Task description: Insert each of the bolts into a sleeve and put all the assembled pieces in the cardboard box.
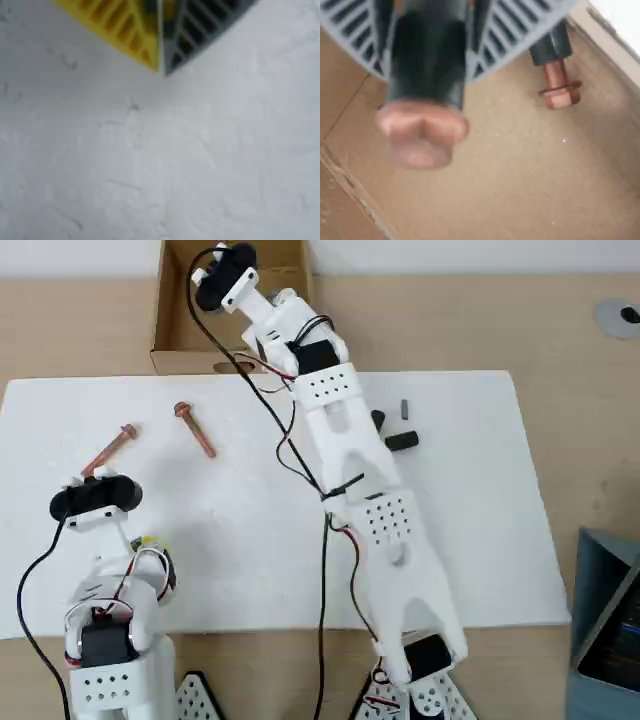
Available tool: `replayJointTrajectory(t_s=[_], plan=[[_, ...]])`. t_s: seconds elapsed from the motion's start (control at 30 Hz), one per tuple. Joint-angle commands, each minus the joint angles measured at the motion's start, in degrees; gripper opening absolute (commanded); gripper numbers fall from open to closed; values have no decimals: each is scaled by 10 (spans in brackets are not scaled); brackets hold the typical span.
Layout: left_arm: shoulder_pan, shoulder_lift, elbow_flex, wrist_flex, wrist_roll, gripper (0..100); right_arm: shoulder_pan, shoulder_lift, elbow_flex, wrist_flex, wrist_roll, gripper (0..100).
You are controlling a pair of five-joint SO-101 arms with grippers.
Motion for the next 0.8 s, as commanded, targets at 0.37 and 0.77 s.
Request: replayJointTrajectory(t_s=[0.37, 0.77], plan=[[-7, -6, -4, -1, 0, 5, 8, -33, -103, 84, 3, 99], [-7, -6, -4, -1, 0, 4, 9, -73, -265, 333, 4, 9]])
